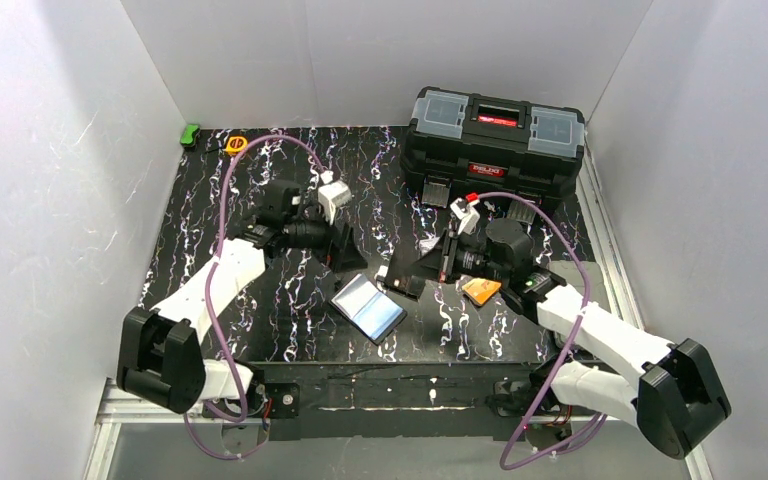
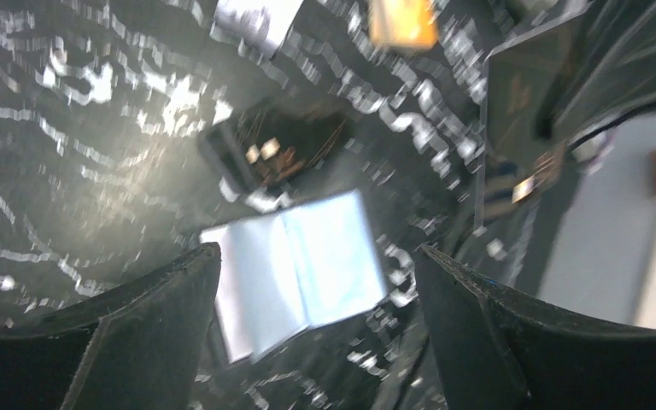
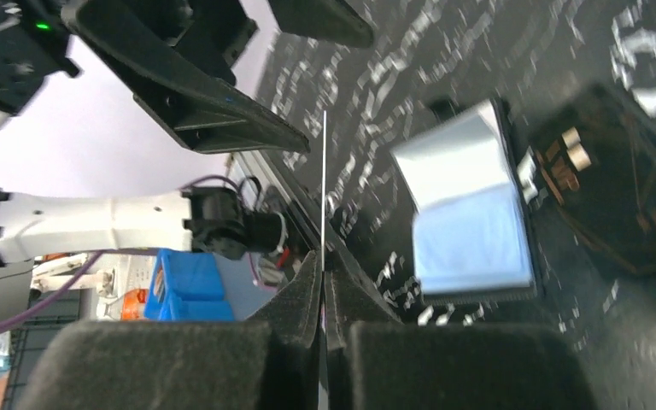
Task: Put the credit cards into the card holder
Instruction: Pick up the credit card from the center of the board.
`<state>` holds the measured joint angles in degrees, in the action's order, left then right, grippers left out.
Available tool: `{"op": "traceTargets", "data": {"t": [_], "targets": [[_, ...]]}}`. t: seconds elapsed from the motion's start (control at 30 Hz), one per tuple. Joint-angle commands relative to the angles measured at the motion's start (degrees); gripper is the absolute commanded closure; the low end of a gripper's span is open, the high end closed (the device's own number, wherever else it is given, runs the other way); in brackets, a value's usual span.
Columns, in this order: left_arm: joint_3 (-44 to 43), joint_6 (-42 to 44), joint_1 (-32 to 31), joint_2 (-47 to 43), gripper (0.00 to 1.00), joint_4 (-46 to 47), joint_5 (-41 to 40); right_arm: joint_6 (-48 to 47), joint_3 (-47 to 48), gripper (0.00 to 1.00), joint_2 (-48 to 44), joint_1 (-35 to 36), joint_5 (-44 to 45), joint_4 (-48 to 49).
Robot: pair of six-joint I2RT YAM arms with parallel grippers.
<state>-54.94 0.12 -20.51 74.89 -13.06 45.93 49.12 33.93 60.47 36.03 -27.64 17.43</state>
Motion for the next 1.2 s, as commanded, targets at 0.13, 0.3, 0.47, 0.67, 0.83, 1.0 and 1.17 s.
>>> {"op": "traceTargets", "data": {"t": [0.13,0.3,0.47,0.67,0.83,1.0,1.17], "targets": [[5.54,28.67,-3.15,4.84,0.21,-8.91,-10.15,-4.26,2.10,0.99,7.52,0.18,-5.48,-20.93],[5.64,30.48,-4.95,9.48,0.23,-7.01,-15.68,-6.09,1.96,0.99,12.17,0.29,-9.28,-23.30],[5.81,30.31,-5.69,11.21,0.32,-5.98,-20.36,-7.68,0.56,0.99,12.88,0.29,-10.96,-24.51],[6.58,30.65,-5.77,11.97,0.44,-6.55,-20.37,-8.39,0.51,0.99,15.19,0.66,-12.75,-23.89],[7.54,31.08,-6.91,11.91,0.69,-8.87,-19.11,-9.00,0.33,0.99,16.43,0.68,-13.07,-23.87],[8.99,29.51,-8.41,9.95,0.86,-11.82,-17.93,-9.28,0.08,0.99,16.60,0.70,-13.21,-23.76],[10.43,28.52,-9.90,7.41,0.96,-15.12,-17.43,-9.67,0.15,0.99,18.01,0.69,-13.20,-24.11]]}}
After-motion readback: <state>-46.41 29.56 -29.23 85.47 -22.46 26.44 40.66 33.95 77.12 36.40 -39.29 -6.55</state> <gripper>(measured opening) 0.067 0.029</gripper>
